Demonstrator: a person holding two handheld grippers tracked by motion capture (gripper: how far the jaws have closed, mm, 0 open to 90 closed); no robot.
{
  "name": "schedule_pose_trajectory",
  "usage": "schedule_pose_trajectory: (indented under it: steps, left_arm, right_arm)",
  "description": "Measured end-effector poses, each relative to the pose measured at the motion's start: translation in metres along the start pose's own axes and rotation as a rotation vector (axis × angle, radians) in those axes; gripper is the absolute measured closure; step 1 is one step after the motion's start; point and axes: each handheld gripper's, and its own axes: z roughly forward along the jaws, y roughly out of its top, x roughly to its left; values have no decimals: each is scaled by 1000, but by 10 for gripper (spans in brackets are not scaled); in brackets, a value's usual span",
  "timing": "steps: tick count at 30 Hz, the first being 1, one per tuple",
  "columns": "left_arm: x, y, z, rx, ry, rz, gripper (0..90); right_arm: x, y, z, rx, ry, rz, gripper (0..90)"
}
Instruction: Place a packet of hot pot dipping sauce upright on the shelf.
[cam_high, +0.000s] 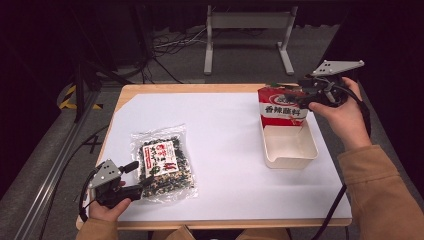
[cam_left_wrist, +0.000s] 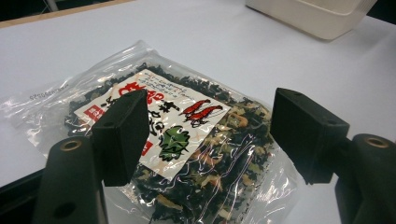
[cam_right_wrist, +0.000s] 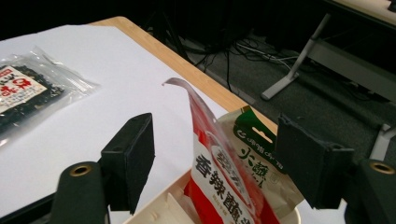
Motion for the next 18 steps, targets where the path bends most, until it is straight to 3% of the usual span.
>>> schedule_pose_trajectory:
  steps: [9,18]
  left_arm:
    - [0,0,0,-1,-2,0,289]
    - [1,0,0,-4,-2,0,288]
  right_arm:
    - [30,-8,-17,-65,34,-16,278]
    - [50,-24,-20,-102,71,-7,278]
